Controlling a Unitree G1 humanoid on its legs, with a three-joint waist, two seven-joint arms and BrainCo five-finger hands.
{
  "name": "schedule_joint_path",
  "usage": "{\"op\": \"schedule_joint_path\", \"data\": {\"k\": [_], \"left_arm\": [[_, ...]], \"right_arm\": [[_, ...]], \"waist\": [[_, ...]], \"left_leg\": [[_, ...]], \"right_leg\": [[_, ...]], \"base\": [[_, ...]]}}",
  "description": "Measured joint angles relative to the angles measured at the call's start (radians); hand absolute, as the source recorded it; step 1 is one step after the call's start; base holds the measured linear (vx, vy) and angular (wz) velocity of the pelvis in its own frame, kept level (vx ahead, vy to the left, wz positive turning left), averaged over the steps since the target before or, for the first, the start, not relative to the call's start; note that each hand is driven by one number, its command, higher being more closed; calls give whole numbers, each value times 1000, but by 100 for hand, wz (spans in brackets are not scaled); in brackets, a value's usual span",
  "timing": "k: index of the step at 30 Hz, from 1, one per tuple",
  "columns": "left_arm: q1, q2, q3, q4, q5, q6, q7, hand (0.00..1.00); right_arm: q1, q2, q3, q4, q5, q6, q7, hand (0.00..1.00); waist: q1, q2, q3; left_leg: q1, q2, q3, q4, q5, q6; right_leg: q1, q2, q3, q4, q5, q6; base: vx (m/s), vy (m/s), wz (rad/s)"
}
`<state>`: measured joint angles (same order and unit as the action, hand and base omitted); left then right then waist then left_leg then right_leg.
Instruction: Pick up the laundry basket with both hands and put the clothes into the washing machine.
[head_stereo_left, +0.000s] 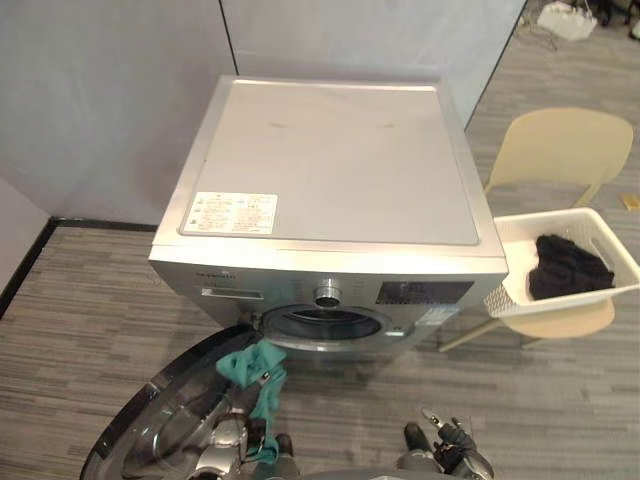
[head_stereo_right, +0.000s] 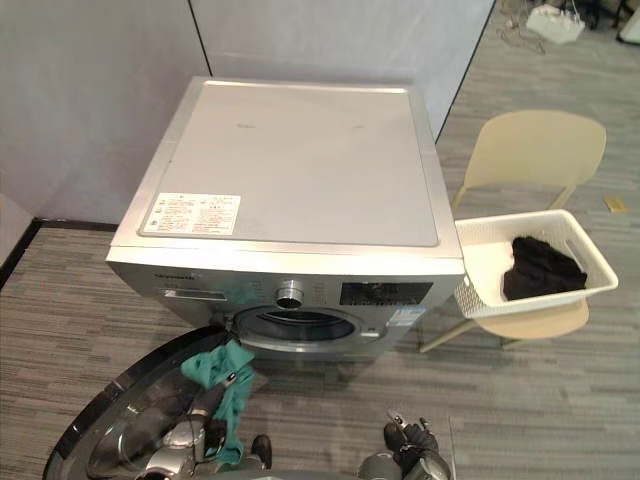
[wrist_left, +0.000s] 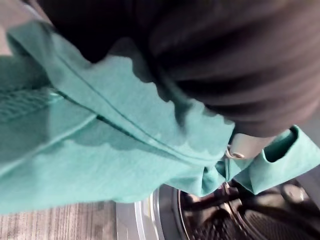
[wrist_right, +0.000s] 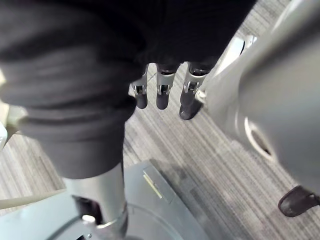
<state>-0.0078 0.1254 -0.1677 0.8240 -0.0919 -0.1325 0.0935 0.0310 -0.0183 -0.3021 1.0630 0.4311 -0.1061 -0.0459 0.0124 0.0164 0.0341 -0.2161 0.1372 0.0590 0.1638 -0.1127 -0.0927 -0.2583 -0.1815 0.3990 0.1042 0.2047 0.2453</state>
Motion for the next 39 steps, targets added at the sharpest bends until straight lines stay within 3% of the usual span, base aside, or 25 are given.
{"op": "schedule_joint_path", "data": {"k": [2, 3, 4, 5, 6, 8, 10, 11, 16, 20, 25, 28, 36, 37, 39], "left_arm": [[3, 4, -30, -101, -2, -5, -12, 100], [-6, 5, -37, -157, -7, -11, -24, 100], [-19, 4, -39, -198, -12, -12, -27, 100], [-54, 5, -40, -255, -17, -22, -27, 100], [-82, 5, -43, -276, -19, -32, -26, 100], [-209, -2, -75, -296, -37, -42, -10, 100], [-289, -30, -93, -297, -60, -43, 18, 100], [-331, -55, -102, -296, -75, -44, 24, 100], [-469, -157, -77, -258, -157, -46, 69, 100], [-641, -126, 118, -174, -264, -45, 134, 100], [-848, 44, 290, -117, -364, -35, 176, 100], [-939, 109, 337, -118, -415, -31, 193, 100], [-1317, 372, 324, -120, -493, -32, 203, 100], [-1372, 422, 289, -120, -493, -47, 195, 100], [-1387, 452, 244, -152, -490, -85, 188, 100]], "right_arm": [[7, -4, 26, -12, 0, 0, 3, 0], [4, -4, 50, -35, 1, -1, 8, 0], [1, -5, 68, -52, 2, -3, 12, 0], [-12, -7, 78, -80, 10, -9, 22, 0], [-27, -11, 78, -94, 13, -13, 27, 0], [-66, -27, 93, -148, 54, -30, 25, 0], [-71, -33, 115, -229, 80, -44, 11, 0], [-75, -32, 119, -283, 89, -49, 0, 0], [-73, -36, 166, -439, 111, -83, -47, 0], [-72, -2, 202, -489, 110, -87, -60, 0], [-72, 15, 196, -489, 110, -88, -62, 0], [-70, 19, 178, -487, 117, -90, -61, 0], [-69, 28, 160, -458, 199, -122, -37, 0], [-69, 31, 156, -457, 208, -124, -37, 0], [-63, 29, 146, -459, 230, -126, -35, 0]], "waist": [[1, 10, 23], [-1, -12, 33], [0, -7, 54], [-3, -29, 93], [1, -28, 126], [2, -8, 217], [2, -1, 264], [2, -7, 293], [-2, -18, 314], [-5, -52, 347], [-5, -82, 395], [-10, -84, 403], [-12, -86, 440], [-12, -85, 453], [-17, -85, 458]], "left_leg": [[-14, 4, -1, 13, 1, 1], [-31, 6, -5, 28, 1, 1], [-65, 6, -6, 57, -2, -1], [-129, 7, -28, 138, -24, -9], [-170, 14, -38, 196, -42, -15], [-353, 55, -102, 407, -99, -52], [-459, 84, -142, 500, -124, -82], [-498, 104, -143, 526, -128, -89], [-668, 149, -138, 627, -138, -105], [-775, 197, -131, 718, -161, -124], [-889, 244, -130, 796, -182, -132], [-929, 252, -125, 819, -189, -129], [-980, 276, -78, 838, -194, -120], [-984, 284, -72, 853, -195, -117], [-1003, 288, -69, 867, -198, -111]], "right_leg": [[-19, 7, -50, 21, -4, -6], [-37, 11, -73, 46, -27, -19], [-63, 11, -73, 65, -59, -34], [-95, 15, -80, 107, -120, -48], [-115, 24, -86, 137, -156, -50], [-236, 78, -119, 296, -307, -54], [-339, 122, -129, 416, -408, -36], [-404, 149, -123, 497, -436, -50], [-622, 215, -91, 656, -456, -51], [-748, 272, -67, 737, -455, -50], [-865, 324, -48, 782, -439, -39], [-900, 334, -42, 789, -437, -34], [-957, 344, -17, 787, -430, -23], [-956, 348, -15, 788, -429, -22], [-971, 350, -15, 791, -428, -20]], "base": [[-55, -41, -3], [-76, -114, 4], [-123, -184, 17], [-134, -179, 21], [-202, -212, 29], [-283, -237, 24], [-338, -279, 2], [-338, -264, -10], [-198, -116, -30], [-85, -25, -39], [-14, 20, -31], [48, 68, -13], [46, 73, -8], [54, 69, -14], [40, 86, -7]]}}
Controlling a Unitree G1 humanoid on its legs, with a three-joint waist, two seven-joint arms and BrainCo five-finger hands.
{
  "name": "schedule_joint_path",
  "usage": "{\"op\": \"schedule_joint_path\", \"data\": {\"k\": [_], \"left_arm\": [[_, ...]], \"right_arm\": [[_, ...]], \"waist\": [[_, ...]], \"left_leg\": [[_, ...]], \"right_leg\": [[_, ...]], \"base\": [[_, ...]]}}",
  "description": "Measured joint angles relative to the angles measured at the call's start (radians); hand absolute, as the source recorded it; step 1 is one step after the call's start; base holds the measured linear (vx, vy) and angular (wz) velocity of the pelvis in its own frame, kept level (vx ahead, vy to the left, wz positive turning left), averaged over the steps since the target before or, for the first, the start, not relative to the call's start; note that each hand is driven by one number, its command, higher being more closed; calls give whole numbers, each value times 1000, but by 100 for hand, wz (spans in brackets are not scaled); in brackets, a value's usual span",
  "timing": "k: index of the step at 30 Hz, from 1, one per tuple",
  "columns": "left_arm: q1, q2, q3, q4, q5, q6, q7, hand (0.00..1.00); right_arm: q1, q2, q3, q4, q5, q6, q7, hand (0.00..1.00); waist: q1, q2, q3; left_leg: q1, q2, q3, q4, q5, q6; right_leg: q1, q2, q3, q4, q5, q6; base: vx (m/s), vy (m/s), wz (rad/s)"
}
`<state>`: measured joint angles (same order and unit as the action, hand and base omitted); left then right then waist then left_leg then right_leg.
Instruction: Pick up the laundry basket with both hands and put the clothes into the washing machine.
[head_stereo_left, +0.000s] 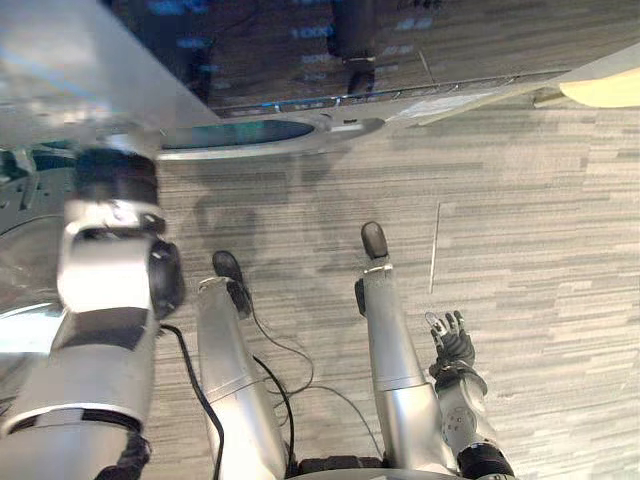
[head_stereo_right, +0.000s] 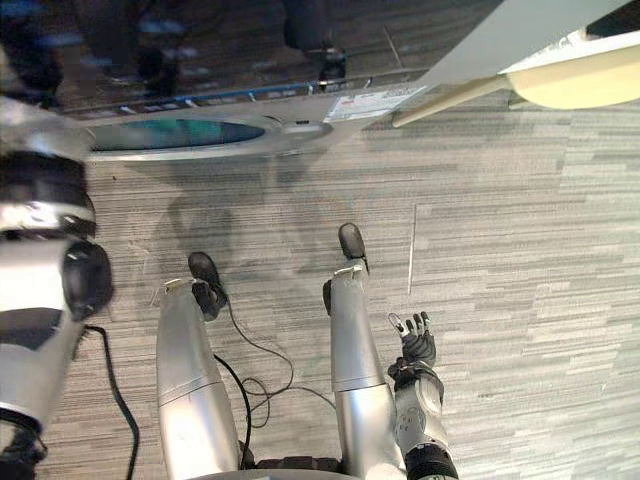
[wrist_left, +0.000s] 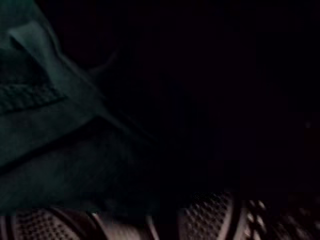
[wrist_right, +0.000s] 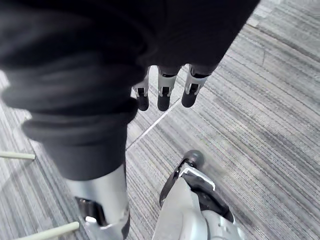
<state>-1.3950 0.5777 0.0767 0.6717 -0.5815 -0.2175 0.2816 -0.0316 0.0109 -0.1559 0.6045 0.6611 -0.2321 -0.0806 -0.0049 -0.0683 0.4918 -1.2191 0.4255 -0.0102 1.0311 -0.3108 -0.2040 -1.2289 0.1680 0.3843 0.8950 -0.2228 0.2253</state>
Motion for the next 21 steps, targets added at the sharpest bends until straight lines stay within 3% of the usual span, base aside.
{"op": "schedule_joint_path", "data": {"k": [2, 4, 5, 8, 9, 12, 15, 19, 21], "left_arm": [[-46, 10, -38, -3, -10, -2, 7, 100], [-77, 42, -64, -4, -37, -13, 27, 100], [-86, 64, -76, -9, -34, -15, 51, 0], [-106, 132, -88, -13, 46, -15, 156, 0], [-110, 157, -90, -13, 127, -8, 200, 0], [-111, 194, -121, 3, 297, 18, 220, 0], [-126, 193, -202, 91, 459, 71, 164, 0], [-149, 178, -248, 211, 442, 151, 10, 0], [-146, 166, -234, 233, 459, 165, -24, 0]], "right_arm": [[5, -2, -26, 0, 16, -3, 16, 0], [21, -9, -35, -3, 22, -8, 21, 0], [32, -9, -44, -3, 32, -10, 20, 0], [66, -10, -57, -1, 39, -21, 18, 0], [78, -11, -57, -2, 40, -25, 18, 0], [81, -17, -48, 1, 40, -29, 18, 0], [84, -29, -19, -1, 39, -32, 22, 0], [84, -37, -2, 2, 45, -19, 33, 0], [85, -36, -2, 7, 46, -9, 38, 0]], "waist": [[17, 0, 18], [15, 1, 18], [12, 1, 18], [8, 2, 21], [5, 2, 28], [-10, 5, 34], [-9, 5, 34], [-10, 5, 34], [-10, 5, 35]], "left_leg": [[-16, 12, 4, 20, -6, 10], [-47, 12, 8, 35, -9, 15], [-62, 12, 11, 43, -10, 19], [-104, 22, 11, 71, -11, 20], [-114, 28, 10, 83, -11, 20], [-134, 28, 3, 98, -14, 26], [-134, 26, 3, 104, -15, 29], [-133, 27, 3, 102, -11, 28], [-125, 27, 2, 101, -11, 29]], "right_leg": [[-10, 4, 0, 10, 2, 5], [-42, 4, 6, 19, 6, 8], [-58, 6, 11, 24, 9, 6], [-97, 18, 27, 31, 26, 14], [-103, 23, 29, 31, 35, 19], [-108, 23, 29, 27, 44, 24], [-104, 23, 29, 25, 48, 28], [-96, 22, 29, 11, 56, 34], [-86, 22, 27, 10, 55, 35]], "base": [[8, 96, -5], [-33, 92, -7], [-40, 92, -9], [-36, 98, -20], [-33, 87, -14], [-30, 95, -4], [-10, 91, 0], [18, 70, -2], [42, 68, -1]]}}
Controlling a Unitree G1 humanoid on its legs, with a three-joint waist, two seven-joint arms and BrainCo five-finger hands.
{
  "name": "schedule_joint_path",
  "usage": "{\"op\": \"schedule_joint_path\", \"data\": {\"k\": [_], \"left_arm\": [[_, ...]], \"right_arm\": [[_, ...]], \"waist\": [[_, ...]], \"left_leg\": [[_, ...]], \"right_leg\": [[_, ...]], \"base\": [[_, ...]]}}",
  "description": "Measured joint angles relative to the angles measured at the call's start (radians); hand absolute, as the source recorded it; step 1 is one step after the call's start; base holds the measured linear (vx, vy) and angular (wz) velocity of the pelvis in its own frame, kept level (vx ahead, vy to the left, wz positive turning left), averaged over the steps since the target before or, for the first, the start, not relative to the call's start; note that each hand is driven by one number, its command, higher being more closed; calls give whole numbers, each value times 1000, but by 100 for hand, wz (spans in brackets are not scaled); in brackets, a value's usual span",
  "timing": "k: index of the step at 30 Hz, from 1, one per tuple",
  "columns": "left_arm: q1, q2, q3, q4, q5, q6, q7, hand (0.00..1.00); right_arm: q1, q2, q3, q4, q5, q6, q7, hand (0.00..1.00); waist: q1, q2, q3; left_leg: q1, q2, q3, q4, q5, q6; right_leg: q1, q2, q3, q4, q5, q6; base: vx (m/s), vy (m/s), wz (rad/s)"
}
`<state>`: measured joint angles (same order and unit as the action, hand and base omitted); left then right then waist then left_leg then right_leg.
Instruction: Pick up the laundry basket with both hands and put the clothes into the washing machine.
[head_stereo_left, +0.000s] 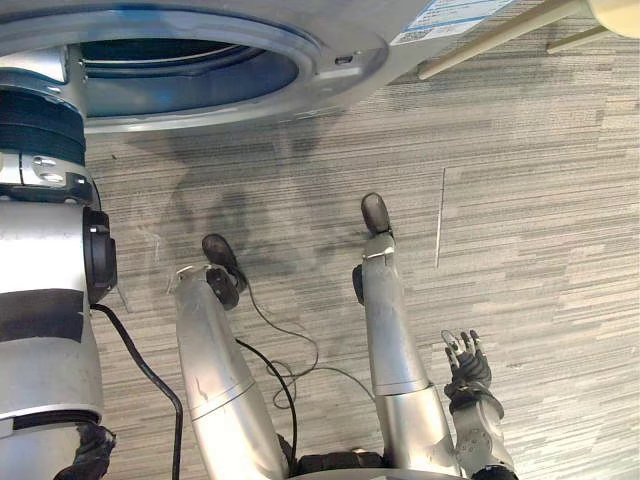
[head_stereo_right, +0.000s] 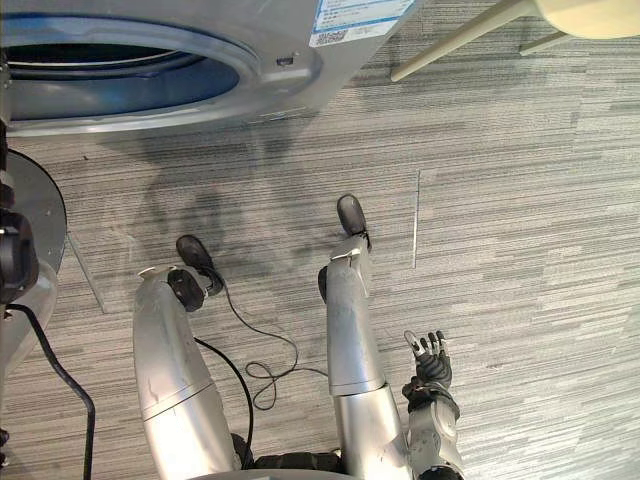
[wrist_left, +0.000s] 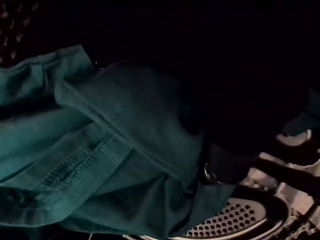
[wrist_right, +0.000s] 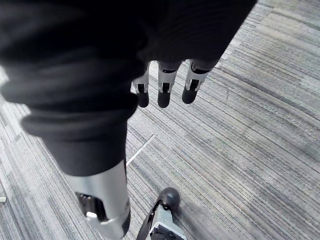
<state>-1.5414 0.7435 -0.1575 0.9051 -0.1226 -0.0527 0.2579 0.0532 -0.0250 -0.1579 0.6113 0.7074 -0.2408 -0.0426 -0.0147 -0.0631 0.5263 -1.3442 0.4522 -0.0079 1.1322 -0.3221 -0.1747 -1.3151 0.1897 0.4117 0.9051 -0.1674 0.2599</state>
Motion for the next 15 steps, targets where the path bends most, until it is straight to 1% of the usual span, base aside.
{"op": "schedule_joint_path", "data": {"k": [3, 4, 5, 6, 7, 8, 10, 11, 12, 13, 14, 15], "left_arm": [[22, -15, 17, 17, -1, 10, -43, 0], [40, -28, 53, 17, 0, 11, -59, 0], [66, -39, 103, 5, 12, 16, -60, 0], [85, -45, 133, -9, 24, 20, -54, 0], [158, -67, 205, -67, 84, 26, -10, 0], [217, -82, 241, -104, 126, 26, 12, 0], [320, -105, 288, -150, 156, 25, 28, 0], [407, -123, 317, -169, 150, 23, 23, 0], [461, -142, 326, -171, 98, 20, -10, 0], [532, -171, 324, -189, 44, 20, -56, 0], [629, -211, 315, -241, 18, 5, -80, 0], [704, -246, 291, -269, 16, -13, -87, 0]], "right_arm": [[5, 0, 2, 13, 6, 13, 2, 0], [6, 1, 2, 19, 10, 17, 2, 0], [5, 0, 2, 23, 10, 20, 2, 0], [6, 0, 5, 24, 10, 23, 2, 0], [5, 0, 16, 31, 10, 24, 1, 0], [4, 0, 20, 31, 10, 25, 0, 0], [-6, -1, 18, 34, 12, 26, -2, 0], [-13, 0, 15, 38, 42, 26, -1, 0], [-14, -1, 9, 42, 86, 25, -1, 0], [-18, -2, -9, 52, 125, 26, -1, 0], [-24, -2, -32, 64, 139, 31, -1, 0], [-28, -5, -43, 73, 146, 32, -1, 0]], "waist": [[-2, 0, 0], [-1, 0, 0], [-1, 0, 0], [-2, 0, 0], [-7, 0, 0], [-10, 0, 0], [-11, 2, 0], [-10, 3, 0], [-4, 3, 0], [1, 4, -1], [0, 4, -1], [2, 5, -2]], "left_leg": [[35, 1, 5, -10, 0, 1], [56, 3, 9, -18, -1, 1], [78, 4, 14, -28, -1, 1], [90, 4, 17, -35, -2, 3], [119, 3, 24, -56, -3, 5], [140, 1, 30, -69, -1, 3], [181, -1, 43, -97, 5, 2], [226, -2, 55, -127, 13, -5], [267, -4, 65, -155, 25, -11], [325, -19, 75, -201, 42, -15], [393, -38, 84, -254, 56, -17], [451, -54, 90, -300, 68, -14]], "right_leg": [[31, -1, 0, -4, 0, 0], [47, -1, 0, -12, -1, -1], [66, -1, 0, -21, -1, -1], [75, -3, 0, -25, -1, -2], [99, -6, 0, -38, -1, -7], [112, -11, 1, -43, -4, -14], [141, -17, 2, -55, -4, -17], [175, -21, 2, -71, -2, -19], [206, -28, 2, -84, -3, -24], [254, -42, -3, -101, -7, -33], [309, -70, -11, -120, -14, -43], [358, -92, -22, -140, -18, -50]], "base": [[50, 60, -1], [34, 39, 0], [31, 38, 0], [43, 43, 1], [44, 33, 5], [68, 29, 7], [83, 0, 6], [100, -15, 6], [173, -26, 20], [194, -32, 39], [204, -16, 52], [146, 0, 46]]}}
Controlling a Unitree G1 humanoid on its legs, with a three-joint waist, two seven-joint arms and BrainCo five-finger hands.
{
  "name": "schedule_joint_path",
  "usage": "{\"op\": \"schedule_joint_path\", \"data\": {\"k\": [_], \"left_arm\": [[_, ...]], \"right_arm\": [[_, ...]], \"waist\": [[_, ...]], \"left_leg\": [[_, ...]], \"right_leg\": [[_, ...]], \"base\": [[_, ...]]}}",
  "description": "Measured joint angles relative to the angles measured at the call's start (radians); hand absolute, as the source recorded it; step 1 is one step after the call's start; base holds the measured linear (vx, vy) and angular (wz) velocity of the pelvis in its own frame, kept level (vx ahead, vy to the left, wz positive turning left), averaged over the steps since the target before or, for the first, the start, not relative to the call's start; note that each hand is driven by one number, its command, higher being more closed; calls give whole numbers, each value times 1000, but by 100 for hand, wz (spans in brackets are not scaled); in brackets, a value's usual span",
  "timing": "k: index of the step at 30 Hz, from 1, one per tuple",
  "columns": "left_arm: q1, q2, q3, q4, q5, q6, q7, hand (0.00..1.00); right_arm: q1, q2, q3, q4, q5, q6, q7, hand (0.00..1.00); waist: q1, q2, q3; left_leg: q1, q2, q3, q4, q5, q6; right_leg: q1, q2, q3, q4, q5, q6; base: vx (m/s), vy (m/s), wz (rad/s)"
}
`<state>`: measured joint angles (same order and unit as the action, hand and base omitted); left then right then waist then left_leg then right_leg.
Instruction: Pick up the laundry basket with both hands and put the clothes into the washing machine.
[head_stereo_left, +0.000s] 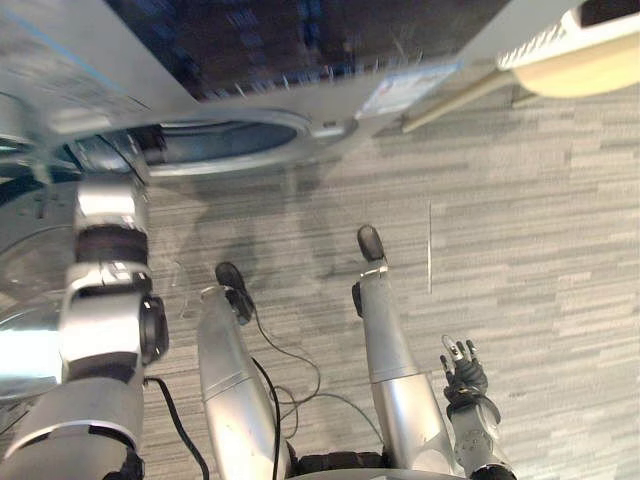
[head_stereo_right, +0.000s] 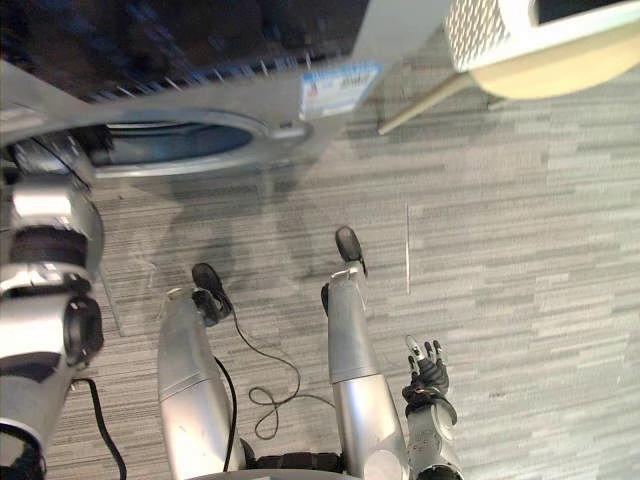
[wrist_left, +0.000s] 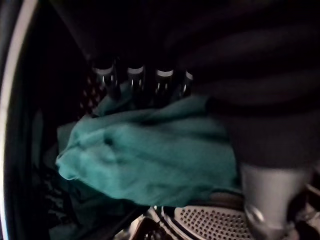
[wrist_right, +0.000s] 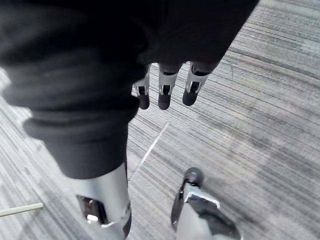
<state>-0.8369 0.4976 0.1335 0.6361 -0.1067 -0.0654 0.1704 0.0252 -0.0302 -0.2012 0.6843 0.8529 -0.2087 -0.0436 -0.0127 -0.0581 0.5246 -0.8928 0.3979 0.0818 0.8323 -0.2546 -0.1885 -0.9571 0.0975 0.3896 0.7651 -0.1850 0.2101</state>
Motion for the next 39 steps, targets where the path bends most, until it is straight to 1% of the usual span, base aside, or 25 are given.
{"op": "schedule_joint_path", "data": {"k": [1, 2, 5, 6, 8, 9, 11, 12, 14, 16, 17, 21, 23, 24, 25, 27, 28, 29, 30, 31, 32, 33, 34, 37, 39], "left_arm": [[39, -20, -14, -6, 2, -9, -6, 0], [184, -128, -53, -2, 3, -24, -38, 0], [381, -286, -100, 51, 7, -27, -78, 0], [460, -353, -112, 104, 26, -26, -86, 0], [569, -421, -111, 199, 83, -27, -119, 0], [661, -482, -21, 327, 106, -21, -149, 0], [722, -512, 61, 399, 105, -11, -154, 0], [767, -537, 143, 436, 101, -10, -152, 0], [795, -549, 249, 477, 101, -6, -160, 0], [833, -556, 345, 486, 99, -2, -168, 0], [845, -555, 360, 486, 95, 0, -170, 0], [899, -531, 383, 487, 70, 18, -171, 0], [901, -506, 343, 487, 35, 24, -171, 0], [896, -503, 328, 487, 28, 23, -171, 0], [899, -503, 298, 487, 19, 23, -171, 0], [900, -493, 263, 495, 2, 23, -170, 0], [901, -489, 240, 499, 0, 23, -170, 0], [902, -484, 227, 500, -1, 21, -169, 0], [904, -471, 210, 505, -1, 17, -168, 0], [903, -460, 195, 511, -1, 17, -167, 0], [901, -447, 169, 517, -1, 16, -166, 0], [900, -443, 154, 520, -1, 15, -165, 0], [895, -431, 111, 534, 6, 13, -165, 0], [890, -416, 61, 543, 28, 13, -166, 0], [883, -421, 53, 545, 42, 12, -165, 0]], "right_arm": [[0, 0, -5, 4, 1, 1, -1, 0], [3, -7, -29, 37, 1, 1, 0, 0], [2, -19, -61, 81, 4, 4, -1, 0], [3, -17, -81, 99, 29, 11, 0, 0], [0, -9, -92, 131, 87, 25, 3, 0], [0, 12, -130, 174, 110, 40, 6, 0], [0, 24, -158, 219, 119, 52, 10, 0], [1, 27, -196, 264, 118, 64, 15, 0], [-1, 26, -292, 354, 97, 80, 24, 0], [5, 23, -373, 415, 55, 99, 26, 0], [6, 22, -392, 432, 40, 103, 27, 0], [1, 23, -416, 495, -68, 114, 30, 0], [-26, 21, -366, 517, -107, 121, 31, 0], [-31, 20, -356, 522, -118, 122, 32, 0], [-37, 7, -330, 533, -123, 123, 34, 0], [-41, -13, -298, 537, -145, 122, 39, 0], [-49, -12, -278, 541, -158, 125, 47, 0], [-48, -10, -266, 545, -160, 129, 47, 0], [-46, -2, -247, 548, -162, 135, 47, 0], [-41, 5, -243, 547, -162, 137, 48, 0], [-29, 12, -227, 549, -160, 138, 47, 0], [-24, 12, -219, 549, -160, 139, 48, 0], [-8, 10, -212, 549, -159, 139, 48, 0], [18, -2, -213, 550, -160, 139, 48, 0], [41, -10, -234, 559, -168, 144, 49, 0]], "waist": [[1, 4, -2], [1, 28, -36], [9, 61, -111], [23, 74, -147], [33, 77, -204], [34, 79, -280], [34, 81, -328], [29, 91, -367], [38, 108, -419], [32, 122, -458], [31, 124, -466], [32, 104, -489], [32, 85, -476], [33, 84, -471], [39, 89, -471], [54, 92, -475], [53, 91, -480], [56, 74, -490], [55, 76, -498], [52, 58, -509], [51, 52, -515], [51, 47, -519], [38, 38, -535], [27, 39, -539], [25, 44, -532]], "left_leg": [[29, -5, 3, -23, 6, 0], [128, -35, 0, -116, 29, 5], [263, -78, 8, -239, 66, 5], [332, -96, 16, -298, 81, 9], [429, -125, 28, -399, 112, 13], [522, -141, 43, -516, 153, 5], [592, -147, 54, -603, 186, 1], [648, -151, 53, -682, 219, -2], [733, -152, 49, -781, 258, -9], [786, -151, 29, -820, 269, -11], [799, -150, 25, -825, 269, -11], [820, -151, -7, -783, 269, -10], [793, -156, -27, -690, 253, -9], [787, -156, -30, -654, 229, -10], [780, -170, -41, -580, 154, 2], [792, -191, -49, -543, 104, 21], [802, -212, -44, -569, 103, 25], [808, -226, -48, -586, 104, 26], [813, -242, -51, -622, 109, 33], [814, -247, -49, -648, 111, 33], [814, -255, -51, -694, 121, 33], [818, -257, -51, -725, 135, 36], [837, -260, -51, -806, 171, 36], [859, -260, -49, -870, 193, 39], [867, -260, -51, -856, 193, 39]], "right_leg": [[28, -8, -4, -13, -2, -4], [130, -45, -38, -75, -7, -14], [267, -101, -66, -164, -8, -19], [332, -125, -76, -208, -7, -21], [422, -162, -92, -273, -3, -25], [500, -188, -114, -357, 15, -33], [556, -197, -124, -418, 30, -37], [609, -205, -147, -466, 39, -42], [682, -207, -174, -516, 44, -46], [751, -210, -203, -554, 45, -48], [771, -211, -210, -565, 46, -49], [862, -218, -258, -611, 53, -60], [907, -223, -292, -624, 56, -65], [923, -223, -301, -628, 57, -65], [948, -223, -302, -629, 57, -63], [969, -235, -269, -643, 61, -58], [967, -246, -236, -664, 71, -72], [963, -251, -220, -675, 76, -80], [948, -257, -193, -696, 88, -100], [934, -257, -181, -713, 92, -115], [914, -256, -165, -735, 103, -135], [904, -256, -162, -741, 104, -137], [874, -251, -153, -750, 116, -154], [845, -238, -128, -748, 137, -169], [844, -232, -110, -746, 150, -151]], "base": [[187, 22, 66], [185, 15, 61], [227, 42, 57], [249, 67, 39], [255, 62, 36], [217, 39, 21], [212, 27, 15], [200, 12, 26], [124, 1, 26], [93, 8, 27], [84, 17, 31], [-11, 14, 33], [-130, -7, 38], [-122, 24, 34], [-85, 63, 5], [-113, 167, -30], [-113, 171, -41], [-82, 114, -40], [-48, 72, -42], [-57, 63, -48], [-46, 25, -35], [-27, 0, -36], [43, -37, -23], [96, -38, -34], [112, -16, -47]]}}
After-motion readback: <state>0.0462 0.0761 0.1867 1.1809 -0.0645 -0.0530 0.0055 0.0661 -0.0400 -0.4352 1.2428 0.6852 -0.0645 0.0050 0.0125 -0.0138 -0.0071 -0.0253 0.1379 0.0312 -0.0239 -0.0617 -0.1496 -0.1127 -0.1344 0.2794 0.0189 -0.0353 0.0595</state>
